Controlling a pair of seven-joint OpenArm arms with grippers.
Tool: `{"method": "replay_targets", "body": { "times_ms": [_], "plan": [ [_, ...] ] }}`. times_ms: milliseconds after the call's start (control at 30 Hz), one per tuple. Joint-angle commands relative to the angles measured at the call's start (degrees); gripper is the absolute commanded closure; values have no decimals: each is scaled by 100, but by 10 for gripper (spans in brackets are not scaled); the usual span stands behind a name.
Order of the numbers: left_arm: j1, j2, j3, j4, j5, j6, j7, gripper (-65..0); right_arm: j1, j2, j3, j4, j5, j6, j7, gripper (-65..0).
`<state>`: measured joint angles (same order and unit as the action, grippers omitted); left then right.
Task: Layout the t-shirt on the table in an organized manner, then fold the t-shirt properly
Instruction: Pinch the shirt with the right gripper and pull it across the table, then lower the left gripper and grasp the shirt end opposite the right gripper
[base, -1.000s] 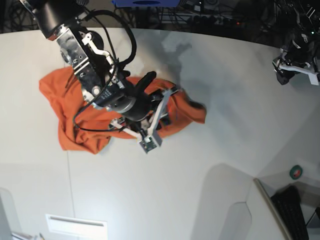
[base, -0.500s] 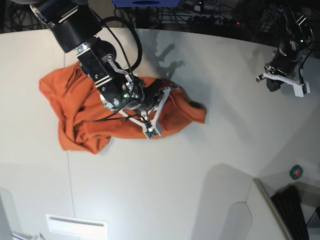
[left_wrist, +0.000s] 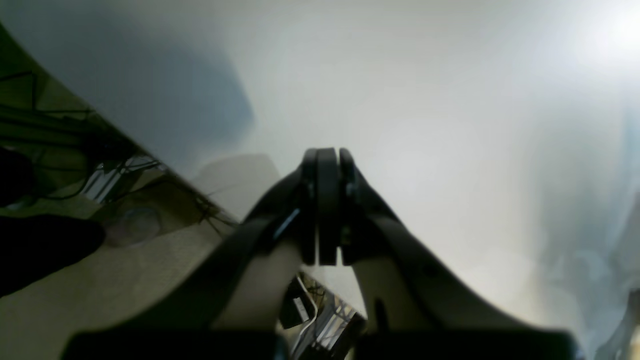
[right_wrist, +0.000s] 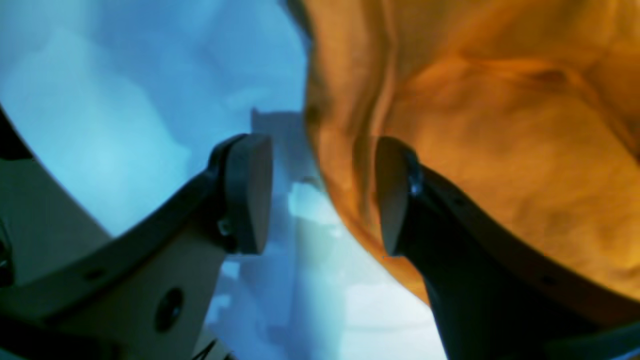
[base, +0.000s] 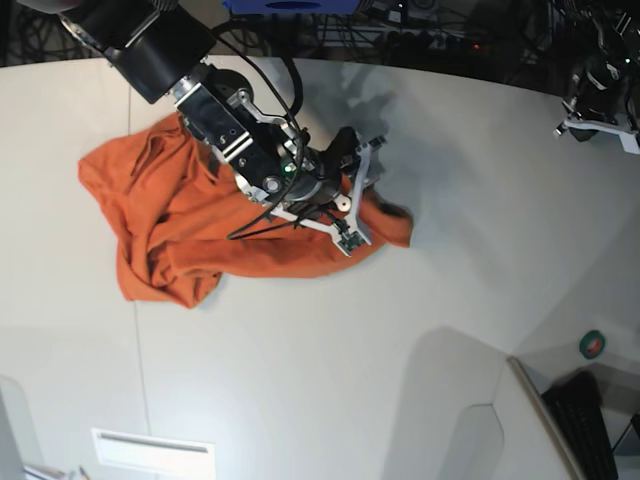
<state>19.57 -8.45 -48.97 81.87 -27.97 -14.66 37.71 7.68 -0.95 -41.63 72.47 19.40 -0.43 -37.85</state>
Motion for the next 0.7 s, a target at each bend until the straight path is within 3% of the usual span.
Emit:
{"method": "replay_targets", "body": {
  "times_ms": [0,300,367,433,667],
  "plan": [
    [43,-83,-30,108,-47,-7,-110,0,133,-68,18,-7,25,12,202,-263],
    [34,-74,-22,108,-47,-7,-110,0,370,-182,18,-869,34,12,369,-233],
    [34,-74,-22,108,-47,-7,-110,0,344,-182,9,-763,34,12,369,-156],
    [34,-74,-22,108,-47,-7,-110,0,273,-182,0,-596,34,12,369,0],
    [25,-91,-30,108,-47,-7,-110,0,-34,-173,-26,116,34,12,334,0]
  ]
}}
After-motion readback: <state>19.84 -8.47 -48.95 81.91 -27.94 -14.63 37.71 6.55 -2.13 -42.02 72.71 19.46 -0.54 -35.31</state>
